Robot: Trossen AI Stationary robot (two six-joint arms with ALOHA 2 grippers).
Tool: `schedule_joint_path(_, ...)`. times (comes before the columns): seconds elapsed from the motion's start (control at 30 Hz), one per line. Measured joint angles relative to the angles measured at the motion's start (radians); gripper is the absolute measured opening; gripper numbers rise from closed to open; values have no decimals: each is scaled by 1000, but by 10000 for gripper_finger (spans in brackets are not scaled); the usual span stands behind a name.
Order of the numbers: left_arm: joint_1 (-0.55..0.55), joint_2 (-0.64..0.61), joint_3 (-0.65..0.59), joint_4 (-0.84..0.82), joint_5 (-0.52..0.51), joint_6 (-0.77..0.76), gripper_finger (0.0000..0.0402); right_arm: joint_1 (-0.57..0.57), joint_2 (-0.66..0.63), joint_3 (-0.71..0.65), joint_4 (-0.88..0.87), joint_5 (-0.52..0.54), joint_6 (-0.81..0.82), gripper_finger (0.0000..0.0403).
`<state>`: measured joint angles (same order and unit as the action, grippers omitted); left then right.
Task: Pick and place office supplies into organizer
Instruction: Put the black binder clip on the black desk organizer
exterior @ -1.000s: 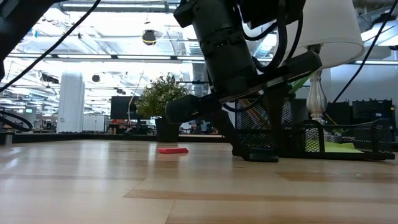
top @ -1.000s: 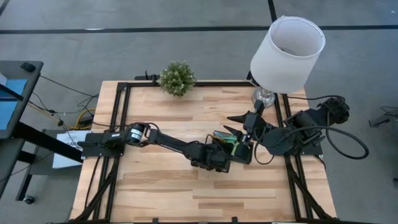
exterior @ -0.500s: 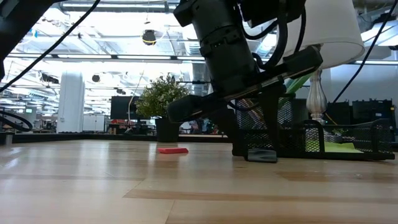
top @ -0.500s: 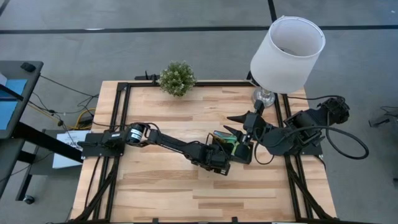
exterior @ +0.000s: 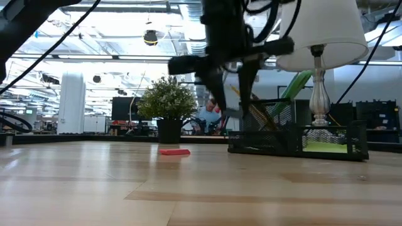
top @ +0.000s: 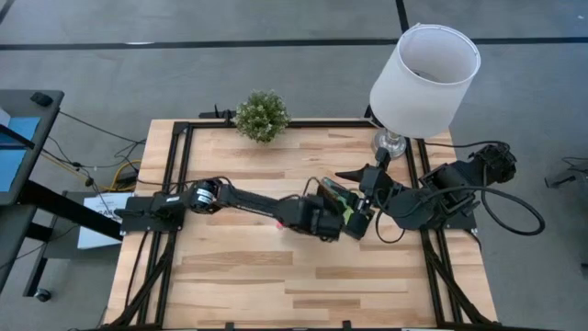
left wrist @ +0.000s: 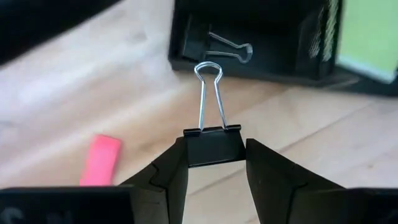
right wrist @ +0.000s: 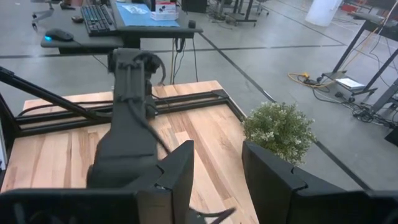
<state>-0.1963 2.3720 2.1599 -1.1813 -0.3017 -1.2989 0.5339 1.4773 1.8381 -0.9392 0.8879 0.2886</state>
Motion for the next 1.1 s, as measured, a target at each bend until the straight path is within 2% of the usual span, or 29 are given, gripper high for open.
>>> schedule_joint_path(0.23, 34, 0, 90, 7, -89, 99, 127, 0, 0, 0, 0, 0, 0, 129)
schedule_joint_path(0.47, 89, 5, 89, 41, -74, 169, 127, 0, 0, 0, 1, 0, 0, 129)
schedule_joint_path(0.63, 98, 6, 41, 118, -75, 175, 127, 0, 0, 0, 1, 0, 0, 129)
schedule_joint_path(0.87, 107, 6, -44, 274, -71, 180, 151, 0, 0, 0, 1, 0, 0, 129)
schedule_joint_path(1.1, 134, 5, -74, 335, -36, 209, 157, 0, 0, 0, 1, 0, 0, 129)
